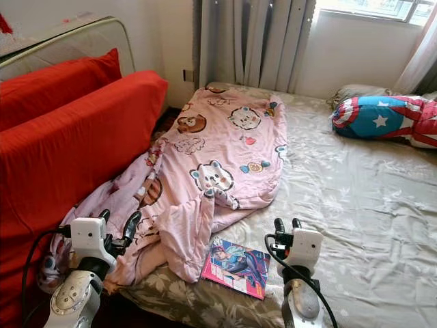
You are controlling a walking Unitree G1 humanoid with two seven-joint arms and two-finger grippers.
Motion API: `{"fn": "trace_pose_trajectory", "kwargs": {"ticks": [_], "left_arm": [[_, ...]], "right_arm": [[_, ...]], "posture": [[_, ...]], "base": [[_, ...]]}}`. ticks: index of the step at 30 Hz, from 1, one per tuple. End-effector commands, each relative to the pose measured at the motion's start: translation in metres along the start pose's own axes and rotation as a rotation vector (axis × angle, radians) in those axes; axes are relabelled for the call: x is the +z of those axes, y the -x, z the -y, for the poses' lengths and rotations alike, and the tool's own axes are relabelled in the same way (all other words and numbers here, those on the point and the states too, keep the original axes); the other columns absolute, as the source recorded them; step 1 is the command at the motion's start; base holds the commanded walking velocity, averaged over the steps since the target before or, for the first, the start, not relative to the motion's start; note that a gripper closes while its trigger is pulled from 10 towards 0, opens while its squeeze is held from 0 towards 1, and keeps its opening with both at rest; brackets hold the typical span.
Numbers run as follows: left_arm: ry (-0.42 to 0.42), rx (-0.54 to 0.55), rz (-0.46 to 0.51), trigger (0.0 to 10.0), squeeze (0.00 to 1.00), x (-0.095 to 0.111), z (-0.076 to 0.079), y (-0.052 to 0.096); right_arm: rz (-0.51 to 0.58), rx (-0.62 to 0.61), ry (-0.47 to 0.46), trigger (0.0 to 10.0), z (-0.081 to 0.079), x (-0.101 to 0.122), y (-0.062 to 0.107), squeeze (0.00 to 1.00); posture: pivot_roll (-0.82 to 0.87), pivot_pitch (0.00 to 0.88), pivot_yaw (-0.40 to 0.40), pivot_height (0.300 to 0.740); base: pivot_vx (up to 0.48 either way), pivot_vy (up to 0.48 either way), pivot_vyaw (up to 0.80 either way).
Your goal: Clean up the room
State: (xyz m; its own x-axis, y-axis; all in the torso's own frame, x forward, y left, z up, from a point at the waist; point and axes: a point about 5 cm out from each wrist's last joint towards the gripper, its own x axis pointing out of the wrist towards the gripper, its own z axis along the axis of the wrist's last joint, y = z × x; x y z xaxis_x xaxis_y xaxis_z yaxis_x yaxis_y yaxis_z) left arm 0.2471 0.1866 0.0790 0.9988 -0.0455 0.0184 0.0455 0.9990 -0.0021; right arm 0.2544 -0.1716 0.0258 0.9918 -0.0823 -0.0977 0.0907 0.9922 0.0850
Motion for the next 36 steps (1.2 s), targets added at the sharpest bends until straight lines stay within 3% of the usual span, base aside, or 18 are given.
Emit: {"fn": "trace_pose_trajectory", "kwargs": {"ticks": [1, 36], "left_arm": [[-0.005, 0.003, -0.031, 10.0, 0.0, -0.004, 0.0, 0.001], [-0.01, 0.011, -0.056, 10.0, 0.0, -0.006, 0.001, 0.003]], "right_arm": [[-0.001, -0.002, 0.003, 10.0, 0.001, -0.001, 0.0, 0.0], [-0.047, 0.043, 0.016, 10.0, -0.015, -0.005, -0.004, 0.0]], "posture": [[0.06, 0.0, -0.079, 0.696], [0.07, 0.0, -0.076, 0.676]], "base": [[0.0, 0.0, 0.0], [0.0, 0.0, 0.0]]}}
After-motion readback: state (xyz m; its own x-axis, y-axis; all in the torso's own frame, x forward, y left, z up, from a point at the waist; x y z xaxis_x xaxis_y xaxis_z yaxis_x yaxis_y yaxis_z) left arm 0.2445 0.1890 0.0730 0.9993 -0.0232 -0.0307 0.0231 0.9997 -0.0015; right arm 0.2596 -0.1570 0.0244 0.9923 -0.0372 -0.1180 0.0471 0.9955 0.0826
